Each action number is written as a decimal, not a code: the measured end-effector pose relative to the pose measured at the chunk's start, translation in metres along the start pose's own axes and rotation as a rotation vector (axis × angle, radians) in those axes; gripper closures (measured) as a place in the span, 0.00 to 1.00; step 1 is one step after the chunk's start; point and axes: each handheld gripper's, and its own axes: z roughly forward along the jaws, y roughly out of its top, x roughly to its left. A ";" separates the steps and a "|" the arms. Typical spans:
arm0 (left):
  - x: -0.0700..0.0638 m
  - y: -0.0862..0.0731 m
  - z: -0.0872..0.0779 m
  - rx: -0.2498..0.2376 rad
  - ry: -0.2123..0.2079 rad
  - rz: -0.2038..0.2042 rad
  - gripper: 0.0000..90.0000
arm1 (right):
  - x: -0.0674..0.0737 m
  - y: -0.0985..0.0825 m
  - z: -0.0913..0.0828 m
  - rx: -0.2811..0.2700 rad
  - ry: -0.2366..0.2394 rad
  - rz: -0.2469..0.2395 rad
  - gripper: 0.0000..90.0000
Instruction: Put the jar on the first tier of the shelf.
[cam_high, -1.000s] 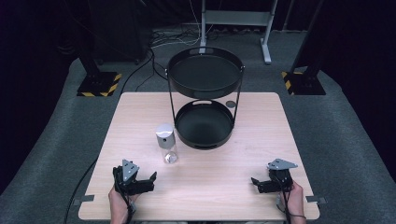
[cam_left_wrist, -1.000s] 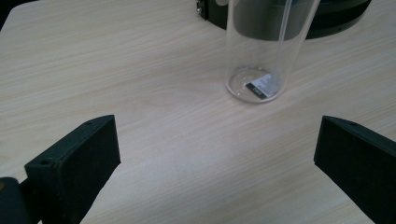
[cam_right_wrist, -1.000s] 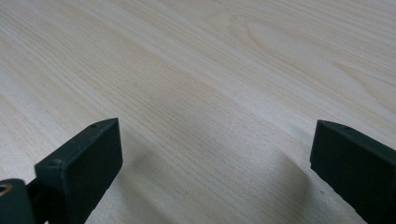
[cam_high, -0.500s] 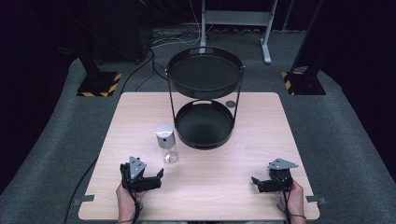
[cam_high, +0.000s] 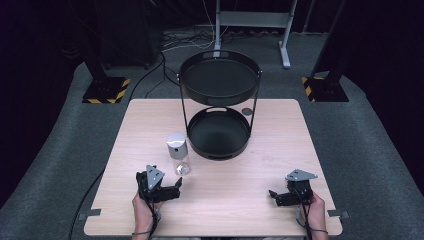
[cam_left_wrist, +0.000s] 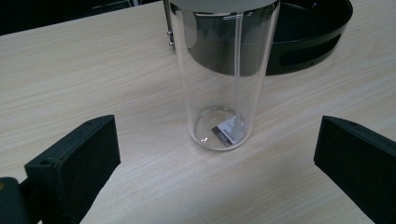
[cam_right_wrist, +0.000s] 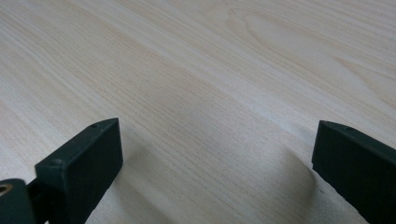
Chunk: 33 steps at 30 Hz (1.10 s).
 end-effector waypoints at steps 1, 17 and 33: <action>-0.001 0.000 0.001 -0.003 0.000 -0.001 0.00 | 0.000 0.000 0.000 -0.001 0.000 0.000 0.01; -0.006 0.014 0.016 -0.075 0.029 -0.007 0.00 | -0.001 0.000 0.000 -0.001 0.001 0.005 0.01; -0.009 0.028 0.034 -0.117 0.038 -0.063 0.00 | -0.001 0.000 0.000 -0.004 0.001 0.007 0.01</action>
